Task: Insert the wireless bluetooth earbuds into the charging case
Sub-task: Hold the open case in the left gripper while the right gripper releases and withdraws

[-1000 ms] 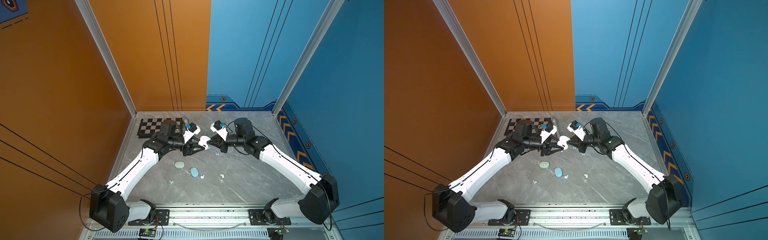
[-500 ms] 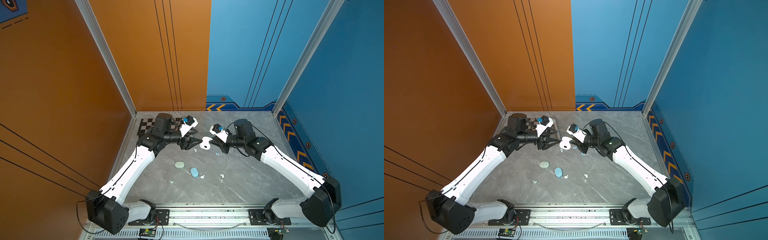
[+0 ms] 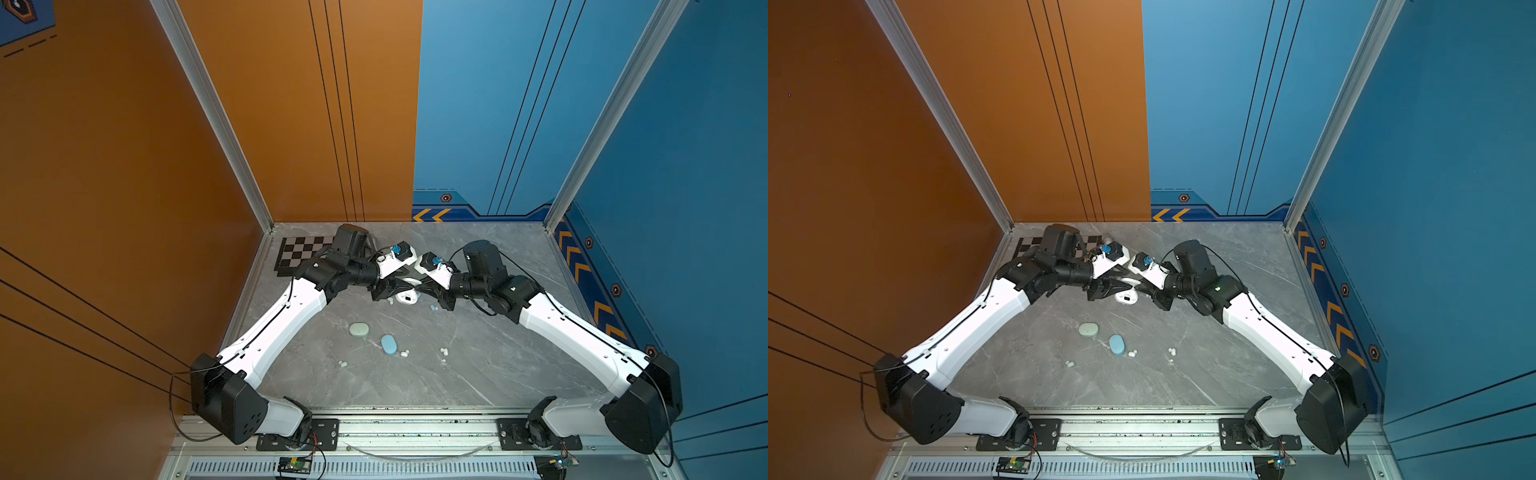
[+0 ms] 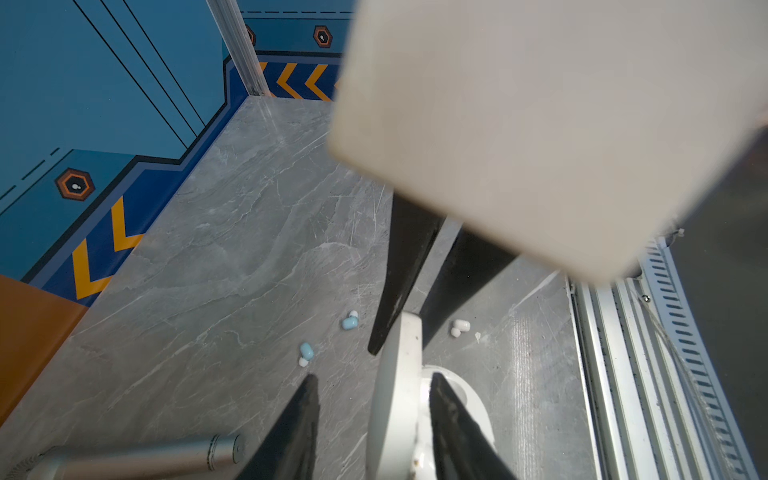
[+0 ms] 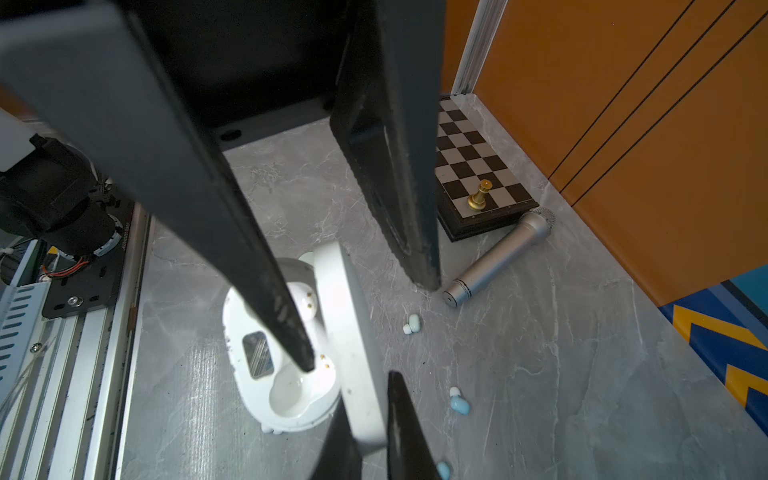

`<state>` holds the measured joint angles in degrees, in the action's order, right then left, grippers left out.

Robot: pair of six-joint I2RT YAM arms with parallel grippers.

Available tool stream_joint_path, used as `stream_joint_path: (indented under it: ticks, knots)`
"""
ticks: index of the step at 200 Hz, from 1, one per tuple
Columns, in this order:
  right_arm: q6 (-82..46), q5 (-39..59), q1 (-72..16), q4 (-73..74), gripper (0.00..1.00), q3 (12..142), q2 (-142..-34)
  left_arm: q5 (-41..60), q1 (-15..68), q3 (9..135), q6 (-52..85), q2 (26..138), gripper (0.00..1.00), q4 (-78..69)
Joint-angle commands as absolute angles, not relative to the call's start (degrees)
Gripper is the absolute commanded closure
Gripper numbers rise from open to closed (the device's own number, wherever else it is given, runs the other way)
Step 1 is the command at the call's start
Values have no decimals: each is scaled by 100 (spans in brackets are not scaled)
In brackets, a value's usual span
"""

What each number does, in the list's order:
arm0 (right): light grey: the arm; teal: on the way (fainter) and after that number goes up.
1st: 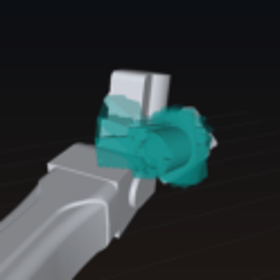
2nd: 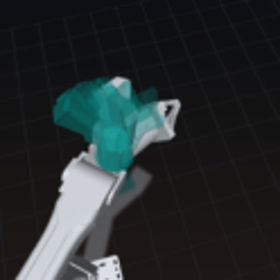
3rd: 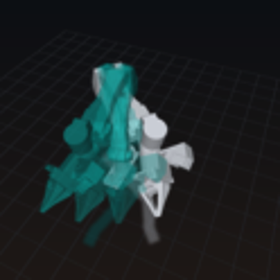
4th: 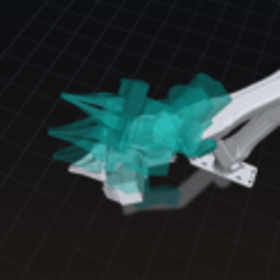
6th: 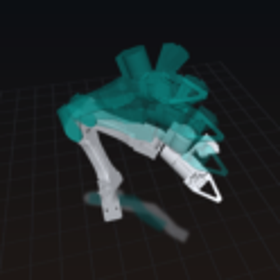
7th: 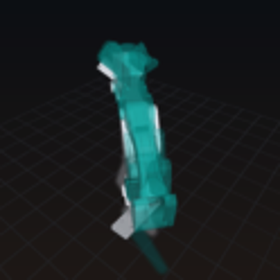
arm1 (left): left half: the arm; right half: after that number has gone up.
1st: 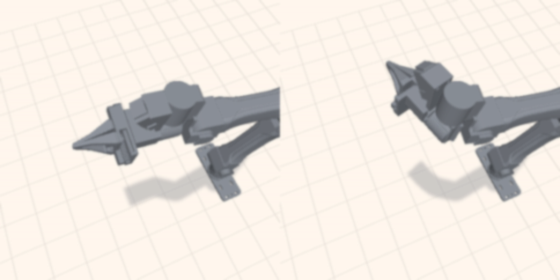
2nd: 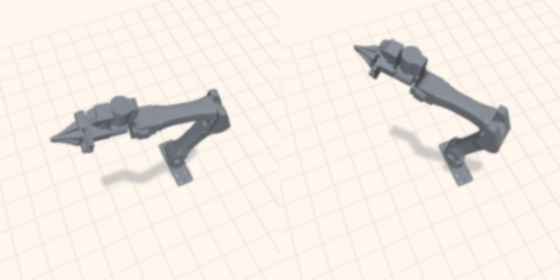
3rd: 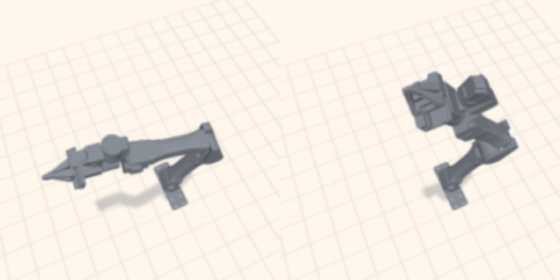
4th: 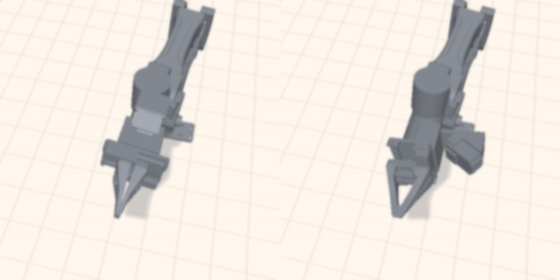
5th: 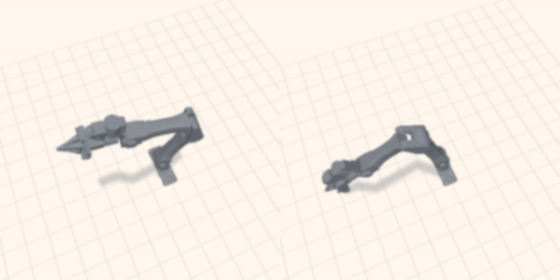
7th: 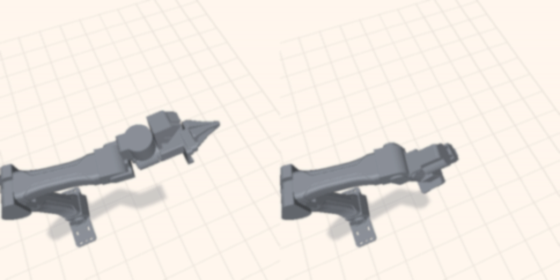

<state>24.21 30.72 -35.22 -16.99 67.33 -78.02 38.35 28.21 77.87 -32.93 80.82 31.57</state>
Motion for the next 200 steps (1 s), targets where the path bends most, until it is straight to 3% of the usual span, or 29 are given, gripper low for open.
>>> stream_joint_path:
  ticks: [1, 31, 52, 89, 116, 137, 200]
  knots:
    - [2432, 3006, -3550, -1790, 100, 6875, -7745, 3788, 2896, 7985, -3480, 8096, 69, 3328]
    - [2410, 3006, -3546, -1776, 100, 6873, -7752, 3772, 2918, 7945, -3478, 8069, 90, 3318]
    - [2344, 2959, -3524, -1728, 100, 6900, -7755, 3713, 2917, 7894, -3496, 8042, 93, 3322]
    - [1860, 2957, -3301, -1575, 77, 6982, -7674, 3433, 2915, 7771, -3670, 7924, 97, 3322]
    - [1376, 3040, -3066, -1523, 72, 6856, -7424, 3061, 2892, 7750, -3625, 7844, 100, 3327]
    - [453, 2358, -2944, -1646, 68, 6678, -7153, 2929, 2838, 7834, -3394, 7814, 100, 3321]
    - [-2013, 1427, -2831, -4306, 78, 6365, -7375, 3001, 2663, 7956, -2698, 7771, 100, 3237]
